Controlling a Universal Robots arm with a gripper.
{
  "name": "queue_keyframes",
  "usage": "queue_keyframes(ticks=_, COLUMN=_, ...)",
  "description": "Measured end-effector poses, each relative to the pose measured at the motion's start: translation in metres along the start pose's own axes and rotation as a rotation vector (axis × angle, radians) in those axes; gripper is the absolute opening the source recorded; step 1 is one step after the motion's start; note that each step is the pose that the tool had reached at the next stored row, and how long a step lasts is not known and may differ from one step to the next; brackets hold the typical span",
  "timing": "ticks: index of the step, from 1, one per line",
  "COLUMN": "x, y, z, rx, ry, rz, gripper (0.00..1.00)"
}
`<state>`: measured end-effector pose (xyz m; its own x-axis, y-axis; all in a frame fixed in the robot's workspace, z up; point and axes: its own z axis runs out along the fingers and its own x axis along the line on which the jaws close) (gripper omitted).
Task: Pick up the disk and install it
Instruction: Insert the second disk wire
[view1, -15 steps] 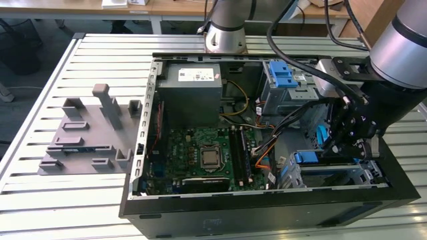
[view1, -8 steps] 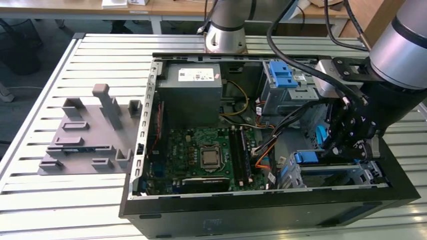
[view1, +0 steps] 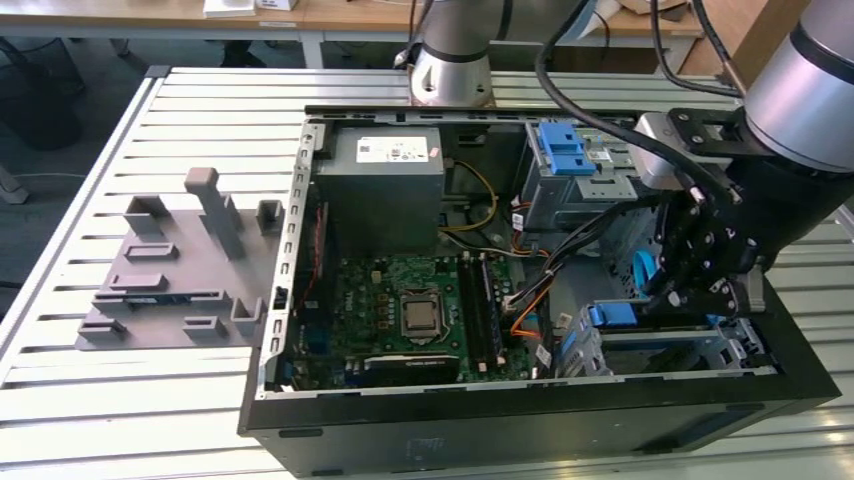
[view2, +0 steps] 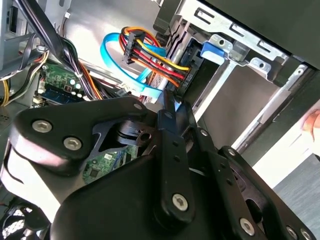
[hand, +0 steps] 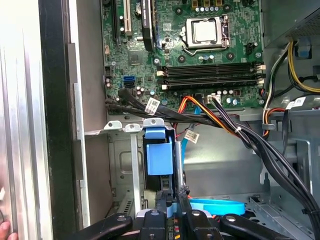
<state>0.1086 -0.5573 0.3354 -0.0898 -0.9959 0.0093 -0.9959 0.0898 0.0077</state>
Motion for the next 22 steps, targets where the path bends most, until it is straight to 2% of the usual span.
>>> queue_keyframes(ticks=11, x=-0.0002, y=-0.0001, z=-0.0138, rx=-0.002, ry=0.0001, rz=0.0, gripper=0.24)
queue_keyframes(ticks=13, x=-0.0003, y=-0.0001, z=-0.0138, rx=-0.0022, ry=0.0, rz=0.0, gripper=0.22)
queue_keyframes(ticks=15, x=-0.0003, y=-0.0001, z=-0.0138, rx=-0.0023, ry=0.0001, rz=0.0, gripper=0.11)
queue_keyframes(ticks=22, x=-0.0003, y=-0.0001, z=-0.0139, rx=-0.0027, ry=0.0002, rz=0.0, gripper=0.11)
